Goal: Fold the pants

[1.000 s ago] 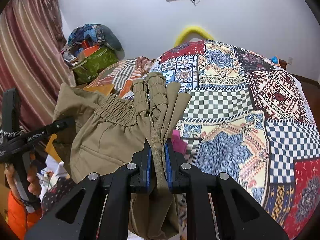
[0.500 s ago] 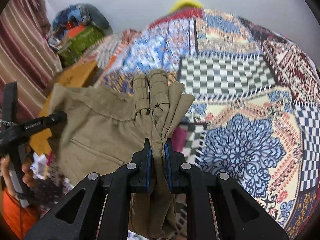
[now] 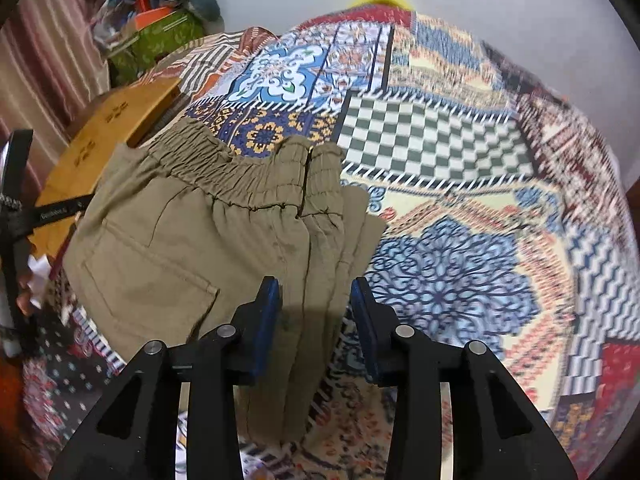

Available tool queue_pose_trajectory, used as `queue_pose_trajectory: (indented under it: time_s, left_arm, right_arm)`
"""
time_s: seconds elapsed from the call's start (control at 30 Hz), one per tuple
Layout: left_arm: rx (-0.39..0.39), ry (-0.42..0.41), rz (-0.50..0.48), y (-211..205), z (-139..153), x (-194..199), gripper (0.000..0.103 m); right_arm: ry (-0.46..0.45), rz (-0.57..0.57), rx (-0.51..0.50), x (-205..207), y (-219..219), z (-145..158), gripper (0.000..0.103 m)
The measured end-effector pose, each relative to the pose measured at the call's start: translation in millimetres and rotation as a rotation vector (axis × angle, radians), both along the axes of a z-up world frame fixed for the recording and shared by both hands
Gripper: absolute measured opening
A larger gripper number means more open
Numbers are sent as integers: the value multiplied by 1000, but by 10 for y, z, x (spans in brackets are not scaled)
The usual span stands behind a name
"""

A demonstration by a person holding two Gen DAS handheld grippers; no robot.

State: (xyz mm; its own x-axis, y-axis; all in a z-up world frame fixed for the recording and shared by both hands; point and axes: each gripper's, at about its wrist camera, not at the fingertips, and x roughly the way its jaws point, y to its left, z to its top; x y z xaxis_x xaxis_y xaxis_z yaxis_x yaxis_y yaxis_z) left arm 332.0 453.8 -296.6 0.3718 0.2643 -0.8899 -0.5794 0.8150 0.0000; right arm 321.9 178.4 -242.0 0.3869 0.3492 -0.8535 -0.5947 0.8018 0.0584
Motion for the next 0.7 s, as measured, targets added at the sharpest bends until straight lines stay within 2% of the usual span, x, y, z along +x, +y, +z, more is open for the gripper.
queue_pose_trajectory:
  time_s: [0.13, 0.27, 0.43, 0.7]
  left_arm:
    - [-29, -82, -9, -45, 269, -234, 41]
    - [-20, -162, -55, -269, 658, -426, 41]
    - [54, -280, -159, -759, 1357, -792, 41]
    - [138, -512, -285, -1660, 2491, -1695, 42]
  right_arm:
    - [-68, 12, 10, -133, -110, 261, 34]
    - [-110, 4, 94, -280, -287, 674, 34]
    - [-181, -7, 196, -570, -523, 1241, 34]
    - [-353, 14, 326, -1361, -985, 2132, 36]
